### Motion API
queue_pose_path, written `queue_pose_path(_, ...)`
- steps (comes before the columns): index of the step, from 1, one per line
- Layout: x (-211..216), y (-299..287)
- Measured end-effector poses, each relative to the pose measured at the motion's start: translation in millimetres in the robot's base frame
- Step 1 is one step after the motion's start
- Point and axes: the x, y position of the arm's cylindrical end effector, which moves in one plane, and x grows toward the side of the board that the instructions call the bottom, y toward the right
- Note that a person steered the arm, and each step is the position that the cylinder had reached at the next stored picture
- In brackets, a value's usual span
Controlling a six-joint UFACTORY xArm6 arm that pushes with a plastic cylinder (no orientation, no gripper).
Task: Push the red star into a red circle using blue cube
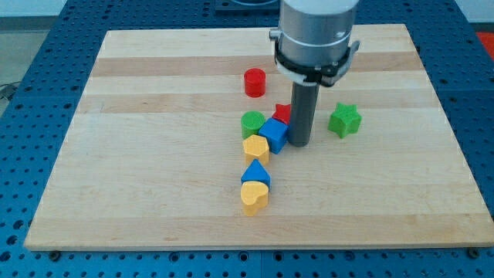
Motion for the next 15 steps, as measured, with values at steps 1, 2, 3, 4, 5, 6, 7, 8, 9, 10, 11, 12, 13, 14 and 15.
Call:
queue_pose_path(1,-28,3)
queue_pose_path(2,-57,6)
queue_pose_path(3,-53,23)
queue_pose_path(4,-5,46)
queue_pose_path(5,34,50)
queue_pose_path(6,67,42)
queue_pose_path(7,75,23)
queue_pose_path(8,71,-7)
queue_pose_path(9,72,-15)
queue_pose_path(10,72,-15)
queue_pose_path(11,72,-19)
queue_pose_path(12,68,-19)
queue_pose_path(13,53,-19)
queue_pose_path(14,40,-20)
queue_pose_path(15,40,-22)
